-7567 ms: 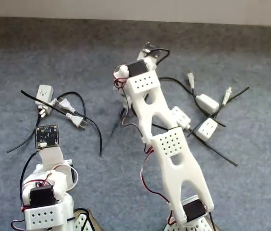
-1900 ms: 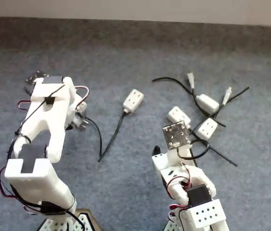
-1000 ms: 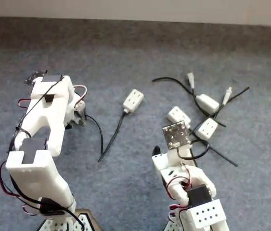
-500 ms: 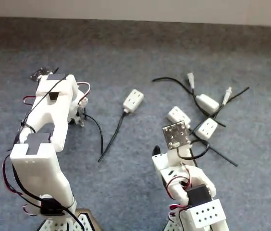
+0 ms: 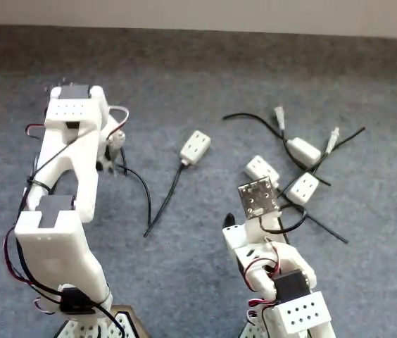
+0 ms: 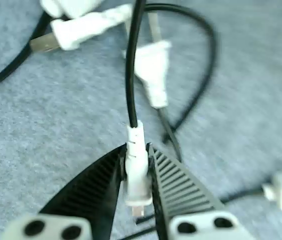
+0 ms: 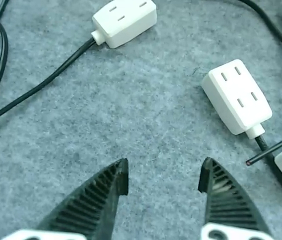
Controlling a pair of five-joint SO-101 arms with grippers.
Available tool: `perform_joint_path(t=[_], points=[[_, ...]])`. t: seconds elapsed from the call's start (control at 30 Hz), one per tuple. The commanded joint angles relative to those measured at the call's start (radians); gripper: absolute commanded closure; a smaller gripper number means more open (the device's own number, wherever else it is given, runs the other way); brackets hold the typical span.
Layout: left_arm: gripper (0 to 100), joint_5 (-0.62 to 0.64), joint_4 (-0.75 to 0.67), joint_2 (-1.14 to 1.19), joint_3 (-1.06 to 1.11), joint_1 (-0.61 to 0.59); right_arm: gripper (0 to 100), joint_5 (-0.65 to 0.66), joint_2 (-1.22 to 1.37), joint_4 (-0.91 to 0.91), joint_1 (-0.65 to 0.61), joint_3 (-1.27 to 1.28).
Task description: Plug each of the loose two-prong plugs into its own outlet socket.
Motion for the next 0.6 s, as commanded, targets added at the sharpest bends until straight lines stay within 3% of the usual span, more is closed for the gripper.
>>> perform_joint_path(t=[0.0, 0.37, 0.57], points=[[99, -0.017, 0.043, -0.102, -0.094, 0.062, 77.1, 0.011, -0.008, -0.022, -0.007, -0.002], [99, -0.02, 0.114, -0.351, -0.124, 0.263, 77.1, 0.011, -0.008, -0.024, -0.004, -0.001], [99, -0.02, 0.114, -0.535, -0.11, 0.268, 77.1, 0.011, -0.008, -0.024, -0.004, -0.001]])
